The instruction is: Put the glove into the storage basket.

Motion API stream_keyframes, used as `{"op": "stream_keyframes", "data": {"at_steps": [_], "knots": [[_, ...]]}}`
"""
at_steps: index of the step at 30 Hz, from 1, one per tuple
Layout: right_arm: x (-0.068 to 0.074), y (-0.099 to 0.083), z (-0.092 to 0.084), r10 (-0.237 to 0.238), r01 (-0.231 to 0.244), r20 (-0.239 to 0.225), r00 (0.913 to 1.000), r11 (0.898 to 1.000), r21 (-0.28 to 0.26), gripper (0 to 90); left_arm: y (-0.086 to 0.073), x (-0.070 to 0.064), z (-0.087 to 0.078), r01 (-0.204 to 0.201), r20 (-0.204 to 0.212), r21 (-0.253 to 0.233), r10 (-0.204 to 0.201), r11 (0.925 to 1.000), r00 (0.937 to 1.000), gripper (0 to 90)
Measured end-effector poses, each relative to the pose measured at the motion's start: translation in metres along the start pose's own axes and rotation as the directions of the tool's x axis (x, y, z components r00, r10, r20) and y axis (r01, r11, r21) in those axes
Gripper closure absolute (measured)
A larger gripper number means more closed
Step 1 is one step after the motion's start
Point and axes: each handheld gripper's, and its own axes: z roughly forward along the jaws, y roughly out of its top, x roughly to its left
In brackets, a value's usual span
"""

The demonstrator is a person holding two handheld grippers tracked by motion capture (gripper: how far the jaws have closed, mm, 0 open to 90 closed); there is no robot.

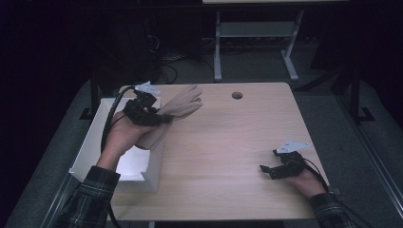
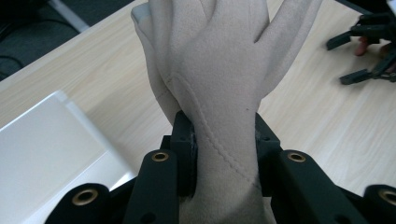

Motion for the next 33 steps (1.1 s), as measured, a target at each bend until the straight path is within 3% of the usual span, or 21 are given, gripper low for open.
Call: {"op": "stream_keyframes", "data": {"at_steps": [9,18,25,33], "knots": [[0.0,0.0,0.0,-0.002,0.002,0.002,1.0,1.0,-0.001,13.5,-0.031,0.027,-0.023,0.063,-0.07,-0.003,-0.063,0.998,0.9956,69.2],[0.0,0.0,0.0,0.001,-0.001,0.003,1.0,1.0,0.0,13.5,-0.063,0.047,-0.033,0.134,-0.118,0.0,-0.133,0.991,0.984,69.2],[0.0,0.0,0.0,-0.003,0.003,0.004,1.0,1.0,-0.001,13.5,-0.088,0.058,-0.027,0.175,-0.165,0.03,-0.168,0.984,0.9718,69.2],[0.0,0.0,0.0,0.0,0.0,0.004,1.0,1.0,0.0,13.5,-0.112,0.066,-0.005,0.223,-0.175,0.059,-0.21,0.973,0.962,69.2]]}}
